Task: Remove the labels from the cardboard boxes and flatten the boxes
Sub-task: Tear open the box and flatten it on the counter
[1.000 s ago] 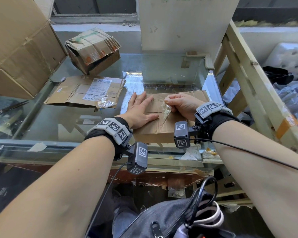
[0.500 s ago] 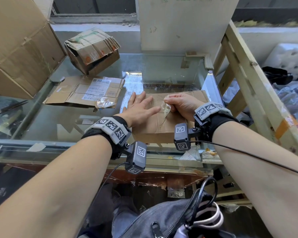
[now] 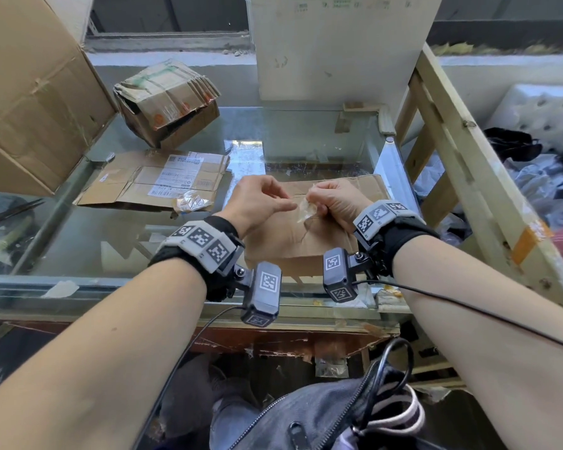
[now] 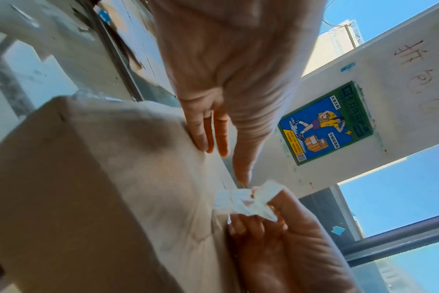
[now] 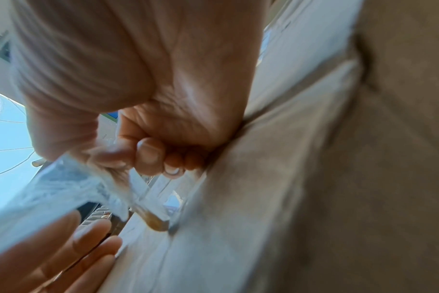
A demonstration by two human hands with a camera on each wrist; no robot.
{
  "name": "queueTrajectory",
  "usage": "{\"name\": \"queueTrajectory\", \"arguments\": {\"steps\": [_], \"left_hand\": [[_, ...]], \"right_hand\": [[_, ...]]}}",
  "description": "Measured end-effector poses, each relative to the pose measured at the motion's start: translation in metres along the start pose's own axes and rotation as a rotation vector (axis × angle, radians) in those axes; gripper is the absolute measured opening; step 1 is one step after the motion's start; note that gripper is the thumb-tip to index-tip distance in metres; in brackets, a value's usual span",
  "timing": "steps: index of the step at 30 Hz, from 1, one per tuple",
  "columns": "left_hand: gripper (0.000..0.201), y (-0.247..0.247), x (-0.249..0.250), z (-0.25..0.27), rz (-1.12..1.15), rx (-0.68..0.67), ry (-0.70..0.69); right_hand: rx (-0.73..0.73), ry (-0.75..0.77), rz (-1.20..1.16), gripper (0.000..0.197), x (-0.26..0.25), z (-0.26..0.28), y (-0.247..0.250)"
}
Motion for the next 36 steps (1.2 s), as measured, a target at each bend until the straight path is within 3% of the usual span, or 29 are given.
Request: {"name": "queueTrajectory", "arguments": {"steps": [5,9,16,20,22,26,36], "left_hand": [[0.017,0.0,0.01,0.007,0.025,-0.162,0.041],[0.041,-0.008,0.019,0.01,-0.05,-0.218,0.007],[0.016,-0.01,0.019,0.005,-0.251,-0.055,-0.1],[0.014,-0.004,0.011,0.002,-0.369,0.117,-0.077],[0.009,-0.003,0.005,0.003,-0.368,0.134,-0.04],[0.002,-0.006,0.005,0.005,-0.336,0.184,-0.03],[0.028,-0.031,0.021,0.002,-0.393,0.026,0.098]], "right_hand": [[0.019,0.014,0.016,0.05,0.0,0.002,0.0],[0.015,0.011,0.012,0.046,0.001,0.002,-0.001],[0.048,0.031,0.042,0.036,-0.004,0.009,-0.002],[0.062,-0.001,-0.018,0.054,-0.006,0.007,-0.002],[0.087,-0.043,-0.015,0.059,-0.007,0.006,0.0],[0.092,-0.031,-0.122,0.038,-0.005,0.006,0.001],[0.217,-0.053,-0.128,0.022,-0.022,0.009,0.004]]}}
Point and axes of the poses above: each hand's wrist, its own z-axis away from the middle knuckle, its own y-axis out of the back of the hand, x = y × z, the point moved 2 cm from there along -z, towards the middle knuckle, and after that the axes turned 2 degrees about z, right-handed, at the moved point
